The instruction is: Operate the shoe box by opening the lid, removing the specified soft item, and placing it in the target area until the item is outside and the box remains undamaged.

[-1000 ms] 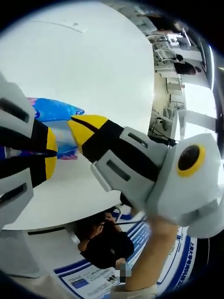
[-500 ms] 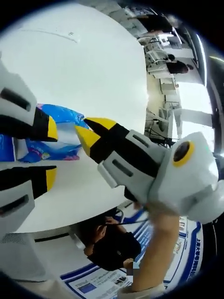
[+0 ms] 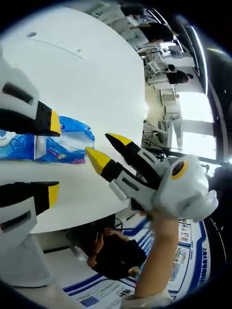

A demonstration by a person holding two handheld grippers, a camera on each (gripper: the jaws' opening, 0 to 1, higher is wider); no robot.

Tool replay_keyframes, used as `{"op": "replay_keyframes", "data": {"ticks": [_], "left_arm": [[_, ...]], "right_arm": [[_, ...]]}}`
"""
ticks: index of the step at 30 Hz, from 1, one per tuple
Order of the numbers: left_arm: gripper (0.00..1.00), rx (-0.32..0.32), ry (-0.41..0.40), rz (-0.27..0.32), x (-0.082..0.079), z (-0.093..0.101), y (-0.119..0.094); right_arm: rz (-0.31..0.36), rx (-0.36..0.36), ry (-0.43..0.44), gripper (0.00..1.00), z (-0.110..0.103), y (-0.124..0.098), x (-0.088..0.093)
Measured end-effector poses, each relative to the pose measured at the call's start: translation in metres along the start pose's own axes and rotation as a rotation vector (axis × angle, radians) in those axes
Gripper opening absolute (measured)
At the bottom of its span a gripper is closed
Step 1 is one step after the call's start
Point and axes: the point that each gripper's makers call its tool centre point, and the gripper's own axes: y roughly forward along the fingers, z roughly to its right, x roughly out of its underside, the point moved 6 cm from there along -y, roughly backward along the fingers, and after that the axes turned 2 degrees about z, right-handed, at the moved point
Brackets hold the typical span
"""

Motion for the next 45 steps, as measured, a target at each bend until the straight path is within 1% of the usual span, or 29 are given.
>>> {"op": "replay_keyframes", "data": {"ticks": [4, 9, 10, 15, 20, 23, 27, 31, 34, 35, 36, 37, 40, 43, 45], "left_arm": [[0.44, -0.02, -0.006, 0.013, 0.004, 0.004, -0.018], [0.49, -0.055, -0.022, 0.033, 0.016, 0.008, -0.047], [0.49, -0.058, -0.023, 0.035, 0.017, 0.008, -0.048], [0.55, -0.086, -0.057, 0.065, 0.029, 0.015, -0.073], [0.59, -0.133, -0.081, 0.087, 0.044, 0.019, -0.101], [0.61, -0.163, -0.086, 0.095, 0.052, 0.02, -0.115], [0.63, -0.208, -0.089, 0.097, 0.065, 0.021, -0.137], [0.65, -0.23, -0.116, 0.125, 0.075, 0.021, -0.155], [0.65, -0.249, -0.126, 0.133, 0.083, 0.022, -0.167], [0.65, -0.271, -0.123, 0.127, 0.089, 0.022, -0.176], [0.65, -0.275, -0.125, 0.125, 0.09, 0.022, -0.178], [0.65, -0.288, -0.134, 0.127, 0.096, 0.022, -0.186], [0.65, -0.315, -0.151, 0.137, 0.106, 0.022, -0.201], [0.6, -0.325, -0.172, 0.135, 0.115, 0.022, -0.213], [0.62, -0.344, -0.177, 0.141, 0.122, 0.022, -0.222]], "right_arm": [[-0.004, 0.019, -0.023, 0.31, -0.008, -0.009, -0.006], [-0.013, 0.016, -0.042, 0.34, -0.021, -0.013, -0.011], [-0.014, 0.015, -0.045, 0.33, -0.024, -0.013, -0.011], [-0.019, -0.008, -0.063, 0.35, -0.043, -0.013, -0.019], [-0.021, -0.038, -0.093, 0.38, -0.061, -0.012, -0.027], [-0.015, -0.04, -0.122, 0.38, -0.068, -0.012, -0.033], [-0.01, -0.055, -0.135, 0.39, -0.079, -0.011, -0.04], [-0.014, -0.076, -0.149, 0.4, -0.088, -0.007, -0.046], [-0.013, -0.088, -0.166, 0.4, -0.095, -0.003, -0.05], [-0.011, -0.099, -0.169, 0.4, -0.1, -0.001, -0.053], [-0.01, -0.102, -0.171, 0.4, -0.101, -0.001, -0.054], [-0.01, -0.115, -0.177, 0.4, -0.105, 0.001, -0.056], [-0.013, -0.141, -0.192, 0.41, -0.112, 0.005, -0.06], [-0.016, -0.165, -0.2, 0.41, -0.119, 0.01, -0.064], [-0.02, -0.187, -0.213, 0.42, -0.125, 0.014, -0.067]]}}
